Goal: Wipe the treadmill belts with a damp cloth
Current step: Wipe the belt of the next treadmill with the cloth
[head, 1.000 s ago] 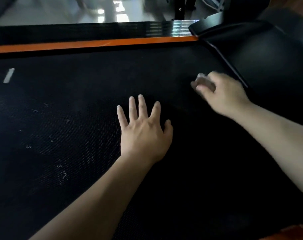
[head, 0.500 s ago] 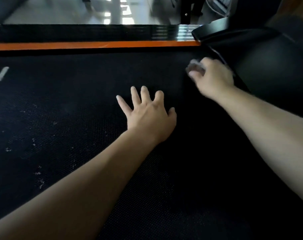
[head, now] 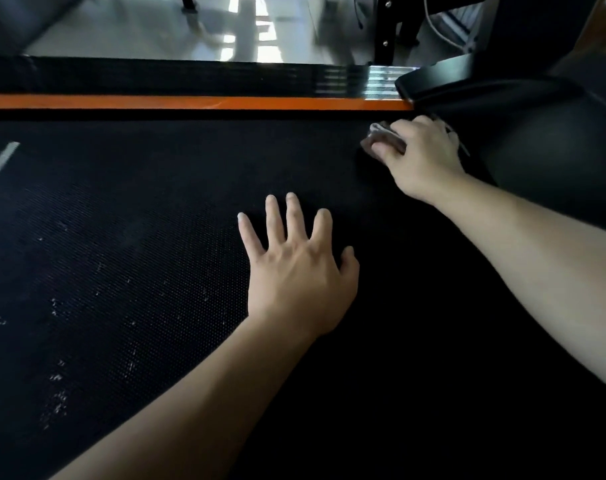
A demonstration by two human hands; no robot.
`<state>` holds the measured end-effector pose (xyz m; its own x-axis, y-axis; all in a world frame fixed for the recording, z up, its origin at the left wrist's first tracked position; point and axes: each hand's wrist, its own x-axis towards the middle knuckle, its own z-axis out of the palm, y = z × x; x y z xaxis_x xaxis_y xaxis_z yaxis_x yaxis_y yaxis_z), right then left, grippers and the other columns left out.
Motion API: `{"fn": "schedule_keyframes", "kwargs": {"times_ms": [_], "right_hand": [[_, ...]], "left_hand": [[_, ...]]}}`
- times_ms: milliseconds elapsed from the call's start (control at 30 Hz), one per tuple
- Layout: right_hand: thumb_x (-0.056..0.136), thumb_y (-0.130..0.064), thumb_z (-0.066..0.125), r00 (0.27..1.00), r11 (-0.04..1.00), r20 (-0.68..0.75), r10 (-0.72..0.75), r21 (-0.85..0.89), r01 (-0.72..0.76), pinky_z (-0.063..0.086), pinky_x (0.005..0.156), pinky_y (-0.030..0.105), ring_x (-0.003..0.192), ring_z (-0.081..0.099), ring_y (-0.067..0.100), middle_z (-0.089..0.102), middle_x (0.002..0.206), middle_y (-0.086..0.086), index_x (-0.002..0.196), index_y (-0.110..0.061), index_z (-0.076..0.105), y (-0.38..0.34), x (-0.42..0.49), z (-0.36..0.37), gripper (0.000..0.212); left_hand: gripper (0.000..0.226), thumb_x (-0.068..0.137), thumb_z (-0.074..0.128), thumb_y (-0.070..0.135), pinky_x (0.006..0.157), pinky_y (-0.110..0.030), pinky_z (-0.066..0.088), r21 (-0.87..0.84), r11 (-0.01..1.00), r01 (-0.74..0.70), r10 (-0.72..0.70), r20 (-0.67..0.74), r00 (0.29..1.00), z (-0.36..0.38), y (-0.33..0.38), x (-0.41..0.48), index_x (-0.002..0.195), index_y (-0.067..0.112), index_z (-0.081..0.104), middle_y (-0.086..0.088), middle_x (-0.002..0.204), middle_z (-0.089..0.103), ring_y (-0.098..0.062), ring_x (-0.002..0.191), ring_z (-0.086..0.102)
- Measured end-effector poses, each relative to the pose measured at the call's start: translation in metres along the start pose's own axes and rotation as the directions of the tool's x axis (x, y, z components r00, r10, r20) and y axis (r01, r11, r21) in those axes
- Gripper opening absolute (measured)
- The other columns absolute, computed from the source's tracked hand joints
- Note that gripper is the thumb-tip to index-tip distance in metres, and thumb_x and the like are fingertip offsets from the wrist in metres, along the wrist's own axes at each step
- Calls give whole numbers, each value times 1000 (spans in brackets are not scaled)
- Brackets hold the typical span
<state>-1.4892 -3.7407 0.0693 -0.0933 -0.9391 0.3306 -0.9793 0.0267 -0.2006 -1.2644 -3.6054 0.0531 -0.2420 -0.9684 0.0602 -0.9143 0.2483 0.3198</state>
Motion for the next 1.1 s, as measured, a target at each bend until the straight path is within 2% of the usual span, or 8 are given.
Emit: {"fn": "schedule_keyframes", "kwargs": {"times_ms": [133,267,367,467,633,867,1000,1100], "right_hand": [[92,-52,62,996,997,56,-66,31,64,36,95,46,114,54,35,56,101,2,96,-26,64,17,27,-5,26],[93,-53,61,999,997,11,40,-70,-39,34,100,48,121,49,38,61,119,11,113,-26,68,23,61,3,35],[93,-54,59,991,976,-78,106,-183,-119,34,99,49,120,48,39,61,120,14,114,-21,67,26,66,10,40],[93,-54,60,988,973,-87,126,-184,-140,32,100,49,122,45,39,60,122,13,113,-21,67,36,65,7,39],[91,-50,64,996,986,-55,73,-149,-80,32,98,46,121,45,37,60,120,10,109,-22,69,49,62,1,33],[94,-44,66,995,987,80,-65,-141,76,29,90,42,112,49,34,61,111,4,102,-23,69,49,23,-23,22],[94,-44,66,984,991,134,-114,-50,122,27,84,39,98,51,25,54,94,-8,82,-29,57,54,-29,-46,20],[94,-40,68,985,992,116,-125,-12,127,27,86,38,98,50,21,55,99,-9,97,-28,66,61,-57,-51,13]], "left_hand": [[55,101,32,58,122,-68,-7,9,1000,-5,5,-12,1000,1,0,0,146,25,33,-18,171,7,-39,158,-9],[56,101,30,59,122,-67,-7,11,1000,-5,5,-19,1000,2,0,-1,147,26,31,-17,171,7,-38,158,-9],[57,101,29,59,122,-66,-8,6,1000,-8,8,-23,1000,1,-1,-1,148,27,30,-17,172,6,-37,158,-10],[57,102,30,59,122,-66,-9,4,1000,-7,7,-13,1000,0,0,-1,148,26,29,-17,172,5,-37,158,-11],[56,100,30,59,122,-67,-6,9,1000,-6,6,-29,1000,4,-2,0,145,26,33,-18,171,9,-38,158,-7],[63,94,21,61,122,-67,-7,16,1000,-1,1,0,1000,1,-1,1,146,26,31,-18,171,9,-38,158,-7],[59,99,23,58,122,-67,-6,20,1000,-4,4,-4,1000,0,-1,0,146,24,33,-20,170,10,-39,158,-6],[57,101,28,57,122,-68,-6,24,1000,1,-1,7,1000,2,0,1,147,24,33,-20,171,8,-39,158,-7]]}}
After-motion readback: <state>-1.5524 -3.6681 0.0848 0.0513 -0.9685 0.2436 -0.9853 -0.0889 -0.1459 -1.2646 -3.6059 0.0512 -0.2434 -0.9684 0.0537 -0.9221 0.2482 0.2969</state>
